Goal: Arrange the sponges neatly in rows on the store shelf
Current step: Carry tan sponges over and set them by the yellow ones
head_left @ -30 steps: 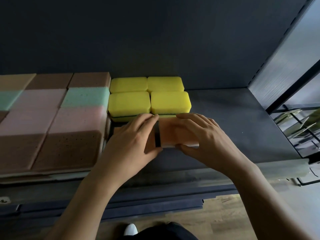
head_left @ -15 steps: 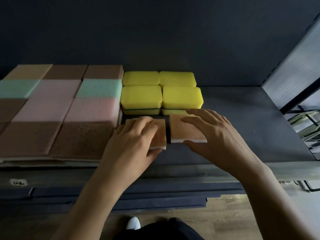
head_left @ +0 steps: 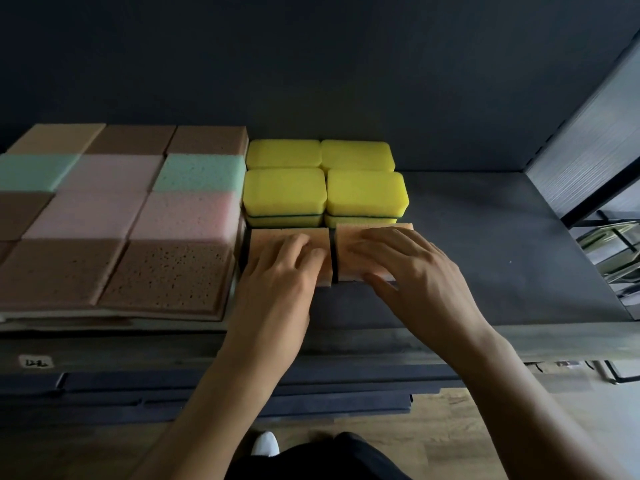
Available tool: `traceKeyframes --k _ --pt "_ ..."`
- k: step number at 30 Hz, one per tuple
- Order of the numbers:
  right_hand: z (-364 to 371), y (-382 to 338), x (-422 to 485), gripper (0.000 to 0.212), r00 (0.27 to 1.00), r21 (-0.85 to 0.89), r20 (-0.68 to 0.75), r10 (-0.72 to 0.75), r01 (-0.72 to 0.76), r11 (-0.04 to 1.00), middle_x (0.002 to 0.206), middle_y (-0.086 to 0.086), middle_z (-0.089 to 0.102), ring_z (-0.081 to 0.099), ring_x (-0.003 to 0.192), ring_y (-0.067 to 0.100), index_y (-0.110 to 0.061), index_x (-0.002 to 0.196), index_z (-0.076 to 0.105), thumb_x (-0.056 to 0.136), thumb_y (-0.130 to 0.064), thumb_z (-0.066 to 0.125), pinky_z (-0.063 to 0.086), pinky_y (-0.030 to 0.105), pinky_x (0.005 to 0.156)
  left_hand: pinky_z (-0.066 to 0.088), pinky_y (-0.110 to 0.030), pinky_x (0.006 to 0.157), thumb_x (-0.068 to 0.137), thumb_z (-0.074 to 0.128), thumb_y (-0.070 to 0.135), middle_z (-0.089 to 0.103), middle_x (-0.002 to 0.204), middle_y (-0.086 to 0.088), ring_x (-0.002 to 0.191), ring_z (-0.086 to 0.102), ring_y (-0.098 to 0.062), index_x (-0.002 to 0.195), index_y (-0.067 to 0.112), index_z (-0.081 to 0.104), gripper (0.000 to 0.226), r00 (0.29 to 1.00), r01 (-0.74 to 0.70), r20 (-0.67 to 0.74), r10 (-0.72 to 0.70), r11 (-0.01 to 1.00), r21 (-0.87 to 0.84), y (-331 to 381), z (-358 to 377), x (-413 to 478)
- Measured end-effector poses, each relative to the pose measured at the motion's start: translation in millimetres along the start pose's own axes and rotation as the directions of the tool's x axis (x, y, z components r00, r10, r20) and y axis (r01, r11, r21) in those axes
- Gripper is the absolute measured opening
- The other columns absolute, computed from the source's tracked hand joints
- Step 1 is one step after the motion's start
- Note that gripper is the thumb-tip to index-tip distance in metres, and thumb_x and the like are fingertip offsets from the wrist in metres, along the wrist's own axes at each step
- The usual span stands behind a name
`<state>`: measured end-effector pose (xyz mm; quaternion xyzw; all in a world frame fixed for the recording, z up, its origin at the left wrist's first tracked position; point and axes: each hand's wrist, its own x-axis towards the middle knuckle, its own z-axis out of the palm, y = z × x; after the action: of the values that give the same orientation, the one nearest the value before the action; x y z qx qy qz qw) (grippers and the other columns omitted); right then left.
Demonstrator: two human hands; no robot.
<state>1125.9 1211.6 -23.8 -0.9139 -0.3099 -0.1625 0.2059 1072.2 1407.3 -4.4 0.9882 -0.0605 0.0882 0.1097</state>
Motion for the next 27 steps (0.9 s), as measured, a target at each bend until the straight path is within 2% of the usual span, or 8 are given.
traceKeyframes --k 7,12,18,27 --pt "5.7 -0.6 9.2 0.031 1.000 0.001 -0.012 -0.029 0.029 1.000 0.123 -0.005 0.064 0.059 0.111 0.020 -0.024 0.116 0.068 0.087 -0.014 0.071 0.055 0.043 0.077 0.053 -0.040 0.085 0.068 0.065 -0.014 0.053 0.135 -0.009 0.111 0.059 -0.033 0.121 0.008 0.061 0.058 0.999 0.045 0.004 -0.044 0.998 -0.052 -0.5 0.1 10.9" --pt "11.6 0.3 16.0 0.035 0.999 -0.019 -0.007 -0.032 0.032 0.999 0.123 -0.005 0.064 0.059 0.112 0.018 -0.024 0.117 0.069 0.084 -0.012 0.072 0.054 0.038 0.080 0.053 -0.039 0.087 0.069 0.064 -0.016 0.051 0.137 -0.008 0.117 0.056 -0.031 0.124 0.008 0.059 0.060 0.998 0.057 0.010 -0.057 0.996 -0.074 -1.1 1.9 16.8" --pt "15.3 -0.4 21.8 0.039 1.000 -0.033 -0.014 -0.011 0.010 0.999 0.122 -0.004 0.065 0.058 0.112 0.018 -0.023 0.116 0.070 0.080 -0.010 0.076 0.051 0.035 0.082 0.052 -0.040 0.093 0.073 0.061 -0.013 0.050 0.137 -0.006 0.120 0.053 -0.030 0.126 0.010 0.058 0.057 0.998 0.061 0.004 -0.061 0.995 -0.082 -2.7 3.5 22.9" --pt "14.0 0.9 23.5 0.044 1.000 -0.011 0.022 0.008 -0.008 1.000 0.126 -0.003 0.064 0.057 0.116 0.019 -0.023 0.120 0.068 0.078 -0.013 0.078 0.048 0.034 0.087 0.052 -0.040 0.090 0.071 0.058 -0.003 0.055 0.132 -0.008 0.114 0.057 -0.031 0.120 0.009 0.061 0.050 0.998 0.054 -0.008 -0.054 0.998 -0.025 1.1 1.7 25.6"
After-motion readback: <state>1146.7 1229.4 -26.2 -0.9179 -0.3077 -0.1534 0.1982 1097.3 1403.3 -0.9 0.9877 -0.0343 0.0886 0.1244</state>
